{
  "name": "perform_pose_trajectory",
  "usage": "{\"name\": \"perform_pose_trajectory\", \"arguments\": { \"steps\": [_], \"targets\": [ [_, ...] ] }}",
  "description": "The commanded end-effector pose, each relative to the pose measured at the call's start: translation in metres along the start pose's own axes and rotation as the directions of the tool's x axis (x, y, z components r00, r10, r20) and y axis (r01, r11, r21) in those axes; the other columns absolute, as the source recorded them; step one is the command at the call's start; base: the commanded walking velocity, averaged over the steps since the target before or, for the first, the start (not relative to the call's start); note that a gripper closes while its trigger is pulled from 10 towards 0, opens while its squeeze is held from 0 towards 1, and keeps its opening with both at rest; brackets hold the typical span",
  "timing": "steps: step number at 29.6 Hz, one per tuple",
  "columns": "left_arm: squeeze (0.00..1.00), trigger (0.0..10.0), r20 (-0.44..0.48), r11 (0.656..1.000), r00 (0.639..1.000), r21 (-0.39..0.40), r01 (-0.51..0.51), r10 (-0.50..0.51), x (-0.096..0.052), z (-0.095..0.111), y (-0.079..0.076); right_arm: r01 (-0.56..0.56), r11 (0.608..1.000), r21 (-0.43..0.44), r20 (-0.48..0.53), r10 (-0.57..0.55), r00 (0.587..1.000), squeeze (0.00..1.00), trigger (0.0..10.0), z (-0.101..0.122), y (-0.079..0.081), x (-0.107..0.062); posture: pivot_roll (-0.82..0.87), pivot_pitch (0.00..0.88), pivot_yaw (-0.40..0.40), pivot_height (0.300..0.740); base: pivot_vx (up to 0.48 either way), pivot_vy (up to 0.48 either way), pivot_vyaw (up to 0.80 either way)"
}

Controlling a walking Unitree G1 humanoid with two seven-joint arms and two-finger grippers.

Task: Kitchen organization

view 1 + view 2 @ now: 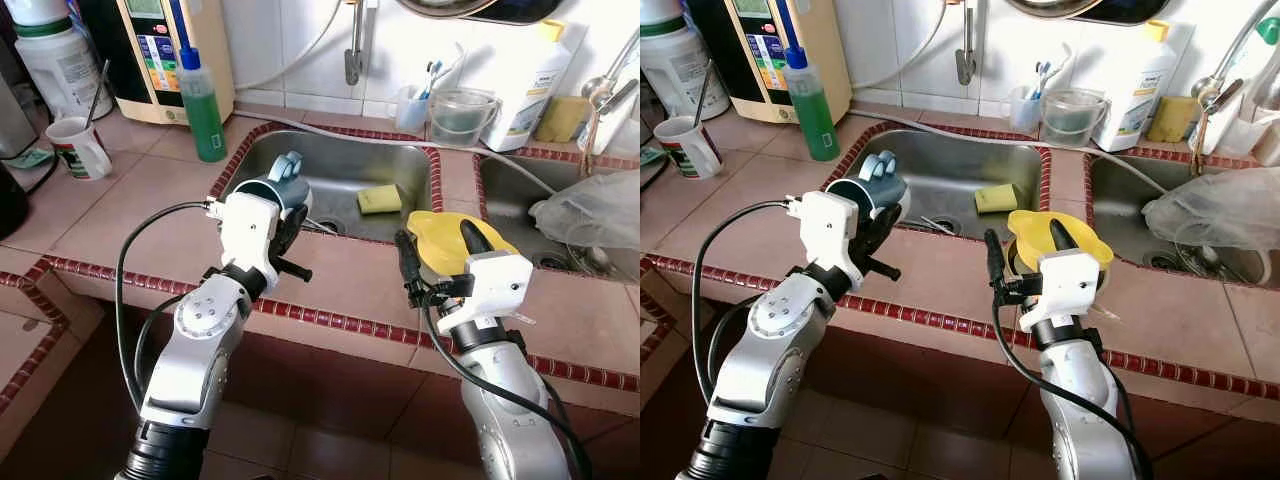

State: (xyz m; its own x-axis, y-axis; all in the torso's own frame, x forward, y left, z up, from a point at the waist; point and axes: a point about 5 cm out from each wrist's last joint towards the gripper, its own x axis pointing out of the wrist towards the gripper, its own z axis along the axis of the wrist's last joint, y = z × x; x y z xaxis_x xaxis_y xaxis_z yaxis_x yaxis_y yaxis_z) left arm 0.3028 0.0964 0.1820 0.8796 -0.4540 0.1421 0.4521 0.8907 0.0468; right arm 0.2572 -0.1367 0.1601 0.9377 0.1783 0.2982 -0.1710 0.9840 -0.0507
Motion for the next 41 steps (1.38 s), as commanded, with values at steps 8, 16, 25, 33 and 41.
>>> {"name": "perform_pose_trajectory", "arguments": {
  "steps": [8,16,25,33,41],
  "targets": [
    [0.00,10.0,0.004,1.000,1.000,-0.004,0.027,-0.027,0.004,0.002,0.000,0.029,0.999,-0.016,0.059,-0.028,0.998,0.00,10.0,0.014,-0.004,-0.002,-0.15,0.025,0.070,0.711,0.032,0.000,0.00],
    [0.00,10.0,0.010,0.999,0.999,-0.008,0.037,-0.037,0.007,0.004,-0.001,0.034,0.999,-0.018,0.070,-0.033,0.997,0.00,10.0,0.017,-0.004,-0.002,-0.15,0.022,0.072,0.711,0.284,0.000,0.00],
    [0.00,10.0,0.016,0.999,0.999,-0.015,0.041,-0.041,0.008,0.004,-0.002,0.034,0.999,-0.020,0.076,-0.033,0.997,0.00,10.0,0.019,-0.005,-0.001,-0.16,0.022,0.071,0.711,0.326,0.000,0.00],
    [0.00,10.0,0.019,0.999,0.999,-0.020,0.038,-0.038,0.008,0.005,-0.002,0.034,0.999,-0.021,0.074,-0.032,0.997,0.00,10.0,0.019,-0.005,-0.002,-0.16,0.025,0.065,0.711,0.330,0.000,0.00],
    [0.00,10.0,0.021,0.999,0.999,-0.023,0.034,-0.034,0.009,0.005,-0.001,0.032,0.999,-0.023,0.073,-0.030,0.997,0.00,10.0,0.020,-0.005,-0.001,-0.16,0.026,0.062,0.711,0.331,0.000,0.00]
  ]
}}
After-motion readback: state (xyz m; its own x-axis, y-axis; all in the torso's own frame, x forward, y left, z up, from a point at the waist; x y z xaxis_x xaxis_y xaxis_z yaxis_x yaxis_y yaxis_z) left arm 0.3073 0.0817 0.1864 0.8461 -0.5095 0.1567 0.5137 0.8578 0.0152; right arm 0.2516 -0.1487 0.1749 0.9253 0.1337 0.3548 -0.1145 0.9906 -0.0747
